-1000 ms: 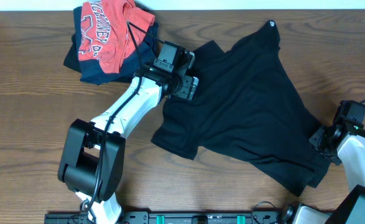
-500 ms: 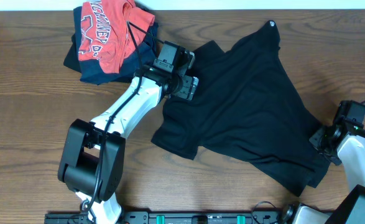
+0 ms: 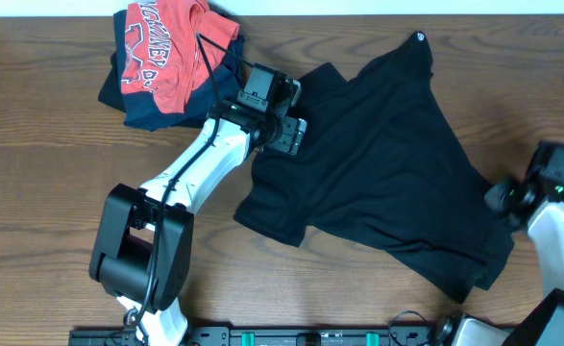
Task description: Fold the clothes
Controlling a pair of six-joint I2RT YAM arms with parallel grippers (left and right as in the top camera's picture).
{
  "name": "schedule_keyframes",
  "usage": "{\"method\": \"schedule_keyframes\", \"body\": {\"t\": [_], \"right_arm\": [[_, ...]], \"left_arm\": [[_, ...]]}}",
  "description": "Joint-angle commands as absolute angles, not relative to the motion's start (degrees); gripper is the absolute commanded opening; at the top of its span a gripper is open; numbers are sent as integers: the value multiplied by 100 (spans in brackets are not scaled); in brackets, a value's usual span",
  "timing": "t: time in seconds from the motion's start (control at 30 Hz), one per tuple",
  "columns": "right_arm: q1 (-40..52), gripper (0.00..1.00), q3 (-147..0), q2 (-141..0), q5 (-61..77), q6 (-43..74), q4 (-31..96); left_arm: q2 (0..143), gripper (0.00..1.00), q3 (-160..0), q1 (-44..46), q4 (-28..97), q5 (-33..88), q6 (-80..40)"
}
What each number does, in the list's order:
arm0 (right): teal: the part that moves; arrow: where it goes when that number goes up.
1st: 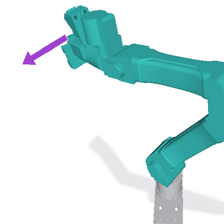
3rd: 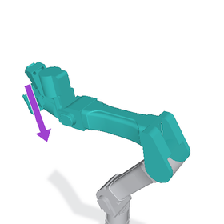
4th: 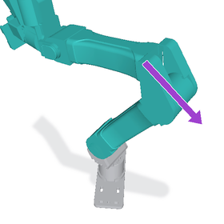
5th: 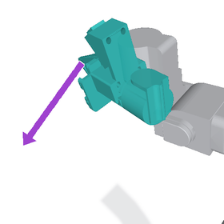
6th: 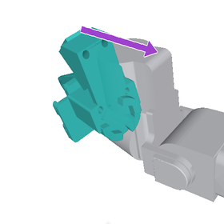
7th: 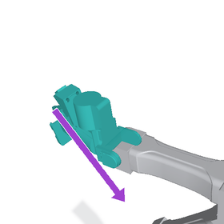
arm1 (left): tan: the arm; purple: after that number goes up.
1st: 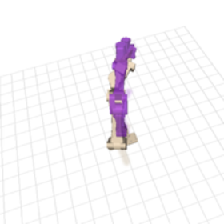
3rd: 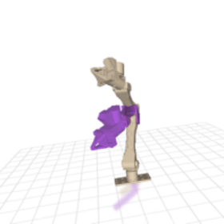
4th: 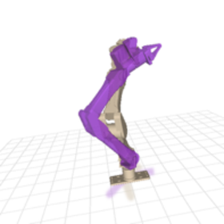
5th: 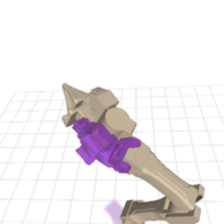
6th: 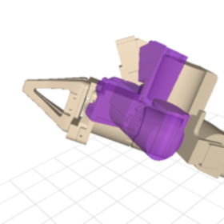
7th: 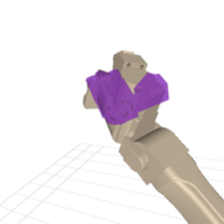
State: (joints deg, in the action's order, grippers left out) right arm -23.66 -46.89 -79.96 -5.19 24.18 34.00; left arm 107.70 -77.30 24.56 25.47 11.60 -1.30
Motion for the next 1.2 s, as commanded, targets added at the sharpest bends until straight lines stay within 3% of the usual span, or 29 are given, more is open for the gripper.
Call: {"method": "schedule_keyframes", "body": {"t": [0.0, 0.2, 0.47, 0.77, 0.8, 0.9, 0.97, 1.03, 1.17], "right_arm": [[-2408, 1, -5537, -7983, -366, 2477, 3140], [-2519, 1, -6335, -8219, -600, 2307, 2335], [-2808, 1, -6995, -9909, -580, 2115, 1468], [-3468, 1, -8842, -11922, -180, 1898, 2392], [-3507, 7, -8993, -11987, -86, 1894, 2547], [-3559, 50, -9421, -12018, 259, 1719, 3039], [-3548, 69, -9760, -11981, 454, 1649, 3500], [-3503, 77, -10243, -11917, 770, 1636, 4278], [-3363, 80, -10949, -11824, 1516, 1474, 5752]], "left_arm": [[10836, 79, -7721, 2473, 2552, 1131, -183], [10836, 79, -7721, 2473, 2554, 1129, -185], [10836, 79, -7721, 2473, 2530, 1127, -183], [10840, 79, -7721, 2473, 2440, 1122, -200], [10840, 79, -7721, 2473, 2427, 1083, -231], [10840, 79, -7721, 2471, 2383, 1061, -248], [10840, 79, -7721, 2471, 2357, 1028, -248], [10840, 79, -7721, 2471, 2338, 961, -318], [10840, 79, -7721, 2456, 2296, 958, -364]]}}
